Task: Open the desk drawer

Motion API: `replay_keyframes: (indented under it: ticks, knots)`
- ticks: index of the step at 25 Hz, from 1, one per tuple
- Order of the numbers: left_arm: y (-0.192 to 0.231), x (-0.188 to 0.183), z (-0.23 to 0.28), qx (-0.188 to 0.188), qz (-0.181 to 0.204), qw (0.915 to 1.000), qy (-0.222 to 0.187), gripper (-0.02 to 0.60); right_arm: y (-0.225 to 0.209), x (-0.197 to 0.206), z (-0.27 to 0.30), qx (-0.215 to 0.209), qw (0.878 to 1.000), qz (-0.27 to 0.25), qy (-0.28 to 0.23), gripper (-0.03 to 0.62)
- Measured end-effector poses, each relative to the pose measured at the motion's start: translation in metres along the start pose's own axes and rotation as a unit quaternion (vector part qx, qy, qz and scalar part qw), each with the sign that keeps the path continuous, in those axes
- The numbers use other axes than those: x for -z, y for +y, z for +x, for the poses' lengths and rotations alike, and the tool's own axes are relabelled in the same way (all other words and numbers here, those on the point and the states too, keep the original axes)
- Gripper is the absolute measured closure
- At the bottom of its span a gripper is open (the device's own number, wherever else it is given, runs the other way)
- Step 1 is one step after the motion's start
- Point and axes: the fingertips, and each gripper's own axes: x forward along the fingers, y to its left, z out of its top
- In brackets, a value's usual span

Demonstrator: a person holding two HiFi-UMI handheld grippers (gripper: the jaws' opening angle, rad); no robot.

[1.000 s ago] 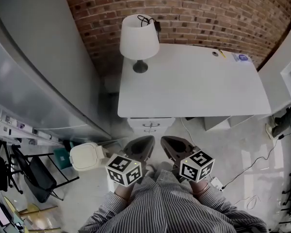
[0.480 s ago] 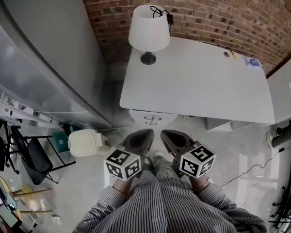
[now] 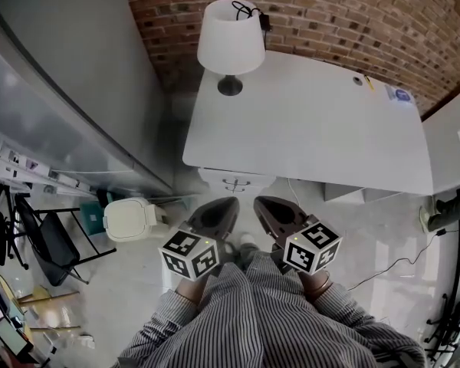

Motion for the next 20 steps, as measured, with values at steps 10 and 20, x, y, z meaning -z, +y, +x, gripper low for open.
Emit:
replay_keyframes:
  ticks: [10, 20]
  knots:
    - [0.015, 0.017, 0.008, -0.017, -0.021, 0.9993, 0.024, 0.571, -0.026, 0.011, 0.000, 0.017, 0.999, 0.028, 0.015, 0.578]
    - [0.031, 0.037, 0.019, -0.031, -0.072, 0.9963, 0.035, 0.569, -0.046, 0.031, 0.003, 0.029, 0.997, 0.060, 0.031, 0.577]
